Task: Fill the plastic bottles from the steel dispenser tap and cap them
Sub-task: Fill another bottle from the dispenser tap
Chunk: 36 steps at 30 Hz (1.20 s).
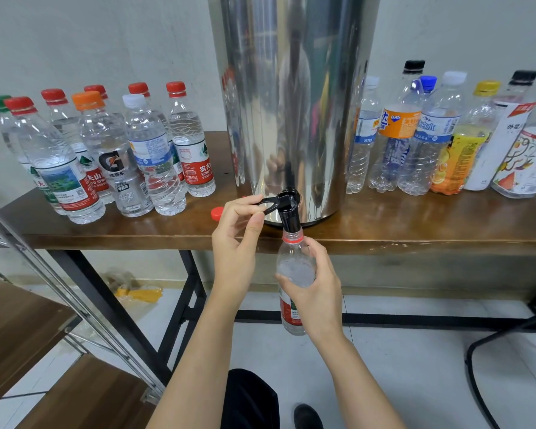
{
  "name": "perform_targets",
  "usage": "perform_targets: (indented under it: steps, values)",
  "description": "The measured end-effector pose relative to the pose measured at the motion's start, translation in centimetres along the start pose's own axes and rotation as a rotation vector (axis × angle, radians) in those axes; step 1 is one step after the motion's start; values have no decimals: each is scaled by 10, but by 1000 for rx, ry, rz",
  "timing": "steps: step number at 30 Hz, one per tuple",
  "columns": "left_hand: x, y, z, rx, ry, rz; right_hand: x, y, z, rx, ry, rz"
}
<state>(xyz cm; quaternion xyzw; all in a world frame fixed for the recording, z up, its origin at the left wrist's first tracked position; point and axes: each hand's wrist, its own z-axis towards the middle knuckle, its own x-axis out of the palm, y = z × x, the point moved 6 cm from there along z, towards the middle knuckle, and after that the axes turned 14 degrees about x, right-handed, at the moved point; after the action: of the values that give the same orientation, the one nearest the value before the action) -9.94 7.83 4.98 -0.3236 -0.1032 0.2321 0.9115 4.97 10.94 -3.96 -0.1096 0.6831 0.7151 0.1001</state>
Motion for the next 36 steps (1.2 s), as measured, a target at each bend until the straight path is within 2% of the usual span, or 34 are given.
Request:
perform_targets:
  steps: [36]
  values:
    - [0, 0, 0, -23, 3, 21, -1, 4, -4, 16, 17, 32]
